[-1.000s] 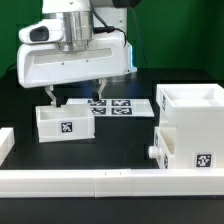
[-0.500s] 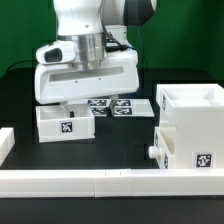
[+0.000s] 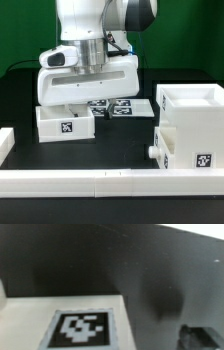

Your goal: Assemble drawer

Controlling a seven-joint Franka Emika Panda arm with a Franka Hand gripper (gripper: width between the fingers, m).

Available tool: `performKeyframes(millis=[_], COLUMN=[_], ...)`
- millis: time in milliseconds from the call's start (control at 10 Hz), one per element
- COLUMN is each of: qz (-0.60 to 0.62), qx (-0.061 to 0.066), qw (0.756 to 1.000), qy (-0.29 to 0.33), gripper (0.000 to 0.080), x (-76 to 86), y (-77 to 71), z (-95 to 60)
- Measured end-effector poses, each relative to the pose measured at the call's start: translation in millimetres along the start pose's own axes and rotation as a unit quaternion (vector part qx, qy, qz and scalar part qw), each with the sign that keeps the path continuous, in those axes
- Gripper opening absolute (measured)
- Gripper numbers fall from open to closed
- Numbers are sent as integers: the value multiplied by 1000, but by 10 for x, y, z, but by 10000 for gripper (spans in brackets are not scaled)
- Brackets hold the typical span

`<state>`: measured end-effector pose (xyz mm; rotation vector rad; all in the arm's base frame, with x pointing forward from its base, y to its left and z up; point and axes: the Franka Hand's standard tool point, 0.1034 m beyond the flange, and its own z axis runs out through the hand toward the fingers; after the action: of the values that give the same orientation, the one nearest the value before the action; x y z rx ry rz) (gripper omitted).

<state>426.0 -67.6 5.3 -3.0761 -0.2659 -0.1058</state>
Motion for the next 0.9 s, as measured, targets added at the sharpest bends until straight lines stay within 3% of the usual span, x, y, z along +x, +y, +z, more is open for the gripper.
performKeyframes(millis=[100,200,400,700,900], qz=[-4,-6,-8,-20,-41], qx=[0,-1,-1,4,12], qw=[1000,1000,1000,1000,999], qy=[0,0,3,-1,-14], gripper=[269,269,38,38,38], x=[-4,-3,41,181,407], y=[12,20,15,-83,-242], z=[-1,-2,-15,-141,-378])
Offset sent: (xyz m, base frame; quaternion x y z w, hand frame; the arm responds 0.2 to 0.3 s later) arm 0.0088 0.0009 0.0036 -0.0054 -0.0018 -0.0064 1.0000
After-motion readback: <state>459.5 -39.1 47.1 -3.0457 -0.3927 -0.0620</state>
